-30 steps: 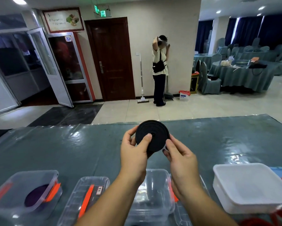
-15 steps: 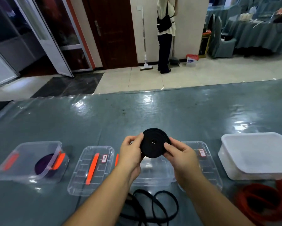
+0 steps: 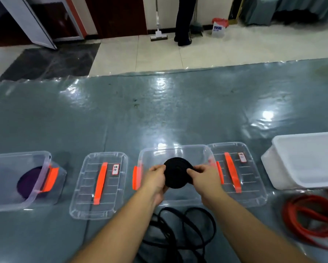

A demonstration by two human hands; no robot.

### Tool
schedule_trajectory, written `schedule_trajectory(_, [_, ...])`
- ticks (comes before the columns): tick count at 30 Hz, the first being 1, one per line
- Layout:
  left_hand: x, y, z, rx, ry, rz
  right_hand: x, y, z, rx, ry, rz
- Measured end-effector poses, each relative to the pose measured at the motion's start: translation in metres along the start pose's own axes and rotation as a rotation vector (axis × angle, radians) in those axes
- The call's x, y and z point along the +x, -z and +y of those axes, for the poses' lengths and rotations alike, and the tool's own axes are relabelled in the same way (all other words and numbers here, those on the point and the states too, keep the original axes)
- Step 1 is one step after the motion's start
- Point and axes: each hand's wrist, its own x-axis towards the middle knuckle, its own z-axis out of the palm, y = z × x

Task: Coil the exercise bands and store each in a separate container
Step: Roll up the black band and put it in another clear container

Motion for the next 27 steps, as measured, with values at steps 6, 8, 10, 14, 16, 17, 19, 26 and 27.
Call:
schedule_trajectory(6, [0.046, 0.003, -0.016, 0.41, -0.066, 0.084, 0.034, -0.021, 0.021, -0.175, -0.117, 0.014])
schedule_trajectory(8, [0.057, 0.004, -0.019, 0.495, -0.02, 0.06, 0.046, -0.023, 0.027, -0.215, -0.155, 0.006])
schedule_trajectory(10, [0.067, 0.003, -0.023, 0.539, 0.008, 0.057, 0.059, -0.026, 0.033, -0.261, -0.175, -0.013])
schedule_trajectory(14, [0.084, 0.003, -0.025, 0.695, 0.022, 0.058, 0.083, -0.034, 0.042, -0.356, -0.212, -0.052])
schedule_trajectory(16, [0.091, 0.002, -0.026, 0.73, 0.024, 0.061, 0.095, -0.04, 0.047, -0.361, -0.239, -0.052])
schedule_trajectory(17, [0.094, 0.001, -0.027, 0.73, 0.023, 0.068, 0.099, -0.042, 0.05, -0.358, -0.254, -0.055])
schedule_trajectory(19, [0.099, -0.001, -0.03, 0.734, 0.014, 0.071, 0.104, -0.047, 0.055, -0.344, -0.269, -0.058])
schedule_trajectory(26, [0.106, -0.003, -0.037, 0.65, -0.065, 0.093, 0.112, -0.048, 0.066, -0.24, -0.269, -0.022])
schedule_trajectory(27, [0.107, -0.003, -0.036, 0.653, -0.059, 0.088, 0.111, -0.049, 0.065, -0.244, -0.269, -0.016])
